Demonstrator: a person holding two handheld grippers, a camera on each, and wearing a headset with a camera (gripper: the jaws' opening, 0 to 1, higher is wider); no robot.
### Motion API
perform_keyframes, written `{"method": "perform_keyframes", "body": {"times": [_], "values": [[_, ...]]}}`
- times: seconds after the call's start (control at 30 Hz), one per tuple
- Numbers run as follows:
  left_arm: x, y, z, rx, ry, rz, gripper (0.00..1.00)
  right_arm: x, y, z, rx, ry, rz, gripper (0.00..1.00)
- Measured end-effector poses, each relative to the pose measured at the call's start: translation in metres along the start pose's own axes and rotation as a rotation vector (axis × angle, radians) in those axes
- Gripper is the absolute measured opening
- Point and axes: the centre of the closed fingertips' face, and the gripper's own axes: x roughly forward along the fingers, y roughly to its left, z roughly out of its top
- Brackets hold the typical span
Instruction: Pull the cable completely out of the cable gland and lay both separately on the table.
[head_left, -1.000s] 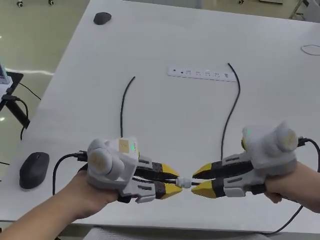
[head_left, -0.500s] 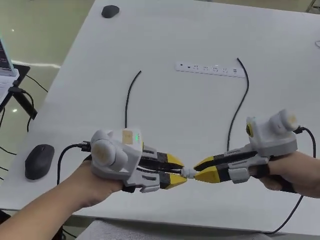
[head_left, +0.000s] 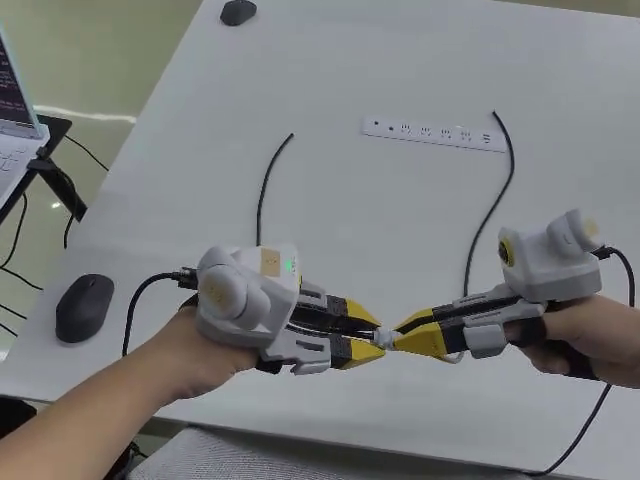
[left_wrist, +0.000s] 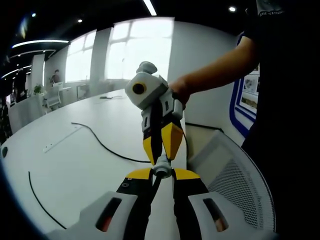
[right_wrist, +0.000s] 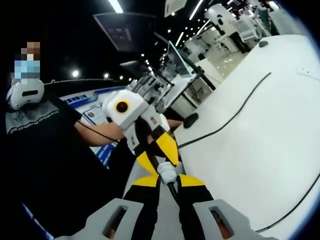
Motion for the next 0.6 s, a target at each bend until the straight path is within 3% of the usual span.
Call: {"method": "perform_keyframes", "body": {"times": [0.17, 0.4, 0.6], "values": [[0.003, 0.002, 0.003, -0.010, 0.000, 0.007, 0.15, -0.001, 0.000, -0.002, -0.009, 0.017, 0.023, 0.09], [0.008, 0.005, 0.006, -0.016, 0.000, 0.017, 0.15, -0.010, -0.002, 0.000, -0.008, -0.010, 0.037, 0.08], [0.012, 0.006, 0.001, -0.086, 0.011, 0.014, 0.15, -0.010, -0.004, -0.004, -0.271, 0.054, -0.036, 0.07]]}}
